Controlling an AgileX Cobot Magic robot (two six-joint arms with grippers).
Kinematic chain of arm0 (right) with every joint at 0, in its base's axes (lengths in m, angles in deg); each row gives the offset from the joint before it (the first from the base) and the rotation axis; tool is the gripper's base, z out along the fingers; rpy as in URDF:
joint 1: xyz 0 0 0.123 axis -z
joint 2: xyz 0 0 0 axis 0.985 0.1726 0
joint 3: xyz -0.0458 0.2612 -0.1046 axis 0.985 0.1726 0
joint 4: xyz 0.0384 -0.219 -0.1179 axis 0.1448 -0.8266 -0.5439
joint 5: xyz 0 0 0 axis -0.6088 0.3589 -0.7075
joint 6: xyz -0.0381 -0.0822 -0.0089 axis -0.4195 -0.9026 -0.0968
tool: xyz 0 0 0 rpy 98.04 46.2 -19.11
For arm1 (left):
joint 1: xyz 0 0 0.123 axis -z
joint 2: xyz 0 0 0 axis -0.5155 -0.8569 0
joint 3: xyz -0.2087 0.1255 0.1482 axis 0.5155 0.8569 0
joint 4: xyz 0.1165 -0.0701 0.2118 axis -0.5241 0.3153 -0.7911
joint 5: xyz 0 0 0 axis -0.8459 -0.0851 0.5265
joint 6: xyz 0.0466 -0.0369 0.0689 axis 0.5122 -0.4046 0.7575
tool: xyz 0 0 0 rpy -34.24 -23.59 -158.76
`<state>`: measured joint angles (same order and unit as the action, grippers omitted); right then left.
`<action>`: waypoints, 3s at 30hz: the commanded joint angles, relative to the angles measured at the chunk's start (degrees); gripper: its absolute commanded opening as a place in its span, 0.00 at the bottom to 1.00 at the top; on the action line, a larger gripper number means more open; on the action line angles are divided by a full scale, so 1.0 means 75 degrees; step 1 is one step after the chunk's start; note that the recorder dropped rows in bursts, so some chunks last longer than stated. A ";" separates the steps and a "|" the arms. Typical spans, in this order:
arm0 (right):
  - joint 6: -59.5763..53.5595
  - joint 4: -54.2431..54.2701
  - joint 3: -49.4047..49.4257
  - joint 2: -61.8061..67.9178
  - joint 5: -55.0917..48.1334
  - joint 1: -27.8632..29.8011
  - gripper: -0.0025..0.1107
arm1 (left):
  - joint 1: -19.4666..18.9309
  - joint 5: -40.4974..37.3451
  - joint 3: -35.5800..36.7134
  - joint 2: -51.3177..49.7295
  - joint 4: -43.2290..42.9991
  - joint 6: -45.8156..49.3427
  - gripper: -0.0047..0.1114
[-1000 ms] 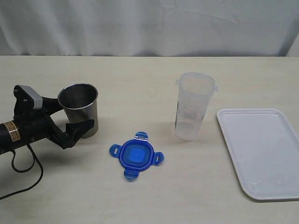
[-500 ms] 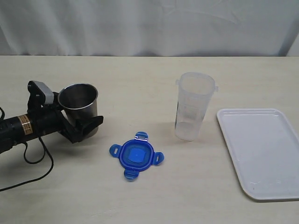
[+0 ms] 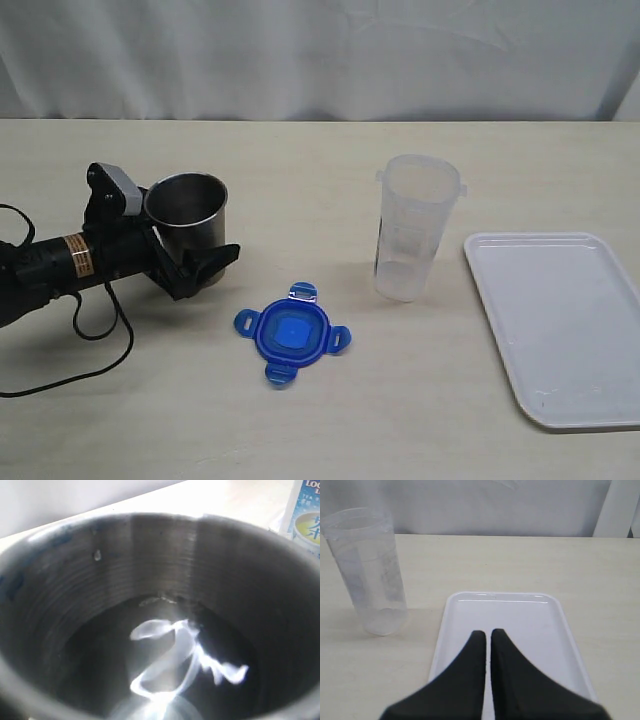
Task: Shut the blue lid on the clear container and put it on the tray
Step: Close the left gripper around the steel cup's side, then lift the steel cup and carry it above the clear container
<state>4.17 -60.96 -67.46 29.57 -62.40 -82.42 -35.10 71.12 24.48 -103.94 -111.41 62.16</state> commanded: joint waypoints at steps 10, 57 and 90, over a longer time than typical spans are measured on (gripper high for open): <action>0.0005 0.0011 0.0028 -0.0036 0.0028 0.0025 0.06 | 0.0019 -0.0090 -0.0022 -0.0009 0.0007 -0.0059 0.25; 0.0005 0.0011 0.0028 -0.0036 0.0028 0.0025 0.06 | 0.2595 -0.2310 -0.3792 0.1557 -0.1093 -0.4203 0.04; 0.0005 0.0011 0.0028 -0.0036 0.0028 0.0025 0.06 | 0.3258 -0.3787 -0.3792 0.1464 -0.1641 -0.3525 0.04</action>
<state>4.17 -60.96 -67.46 29.57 -62.40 -82.42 -10.94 42.10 -3.17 -93.55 -123.90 34.33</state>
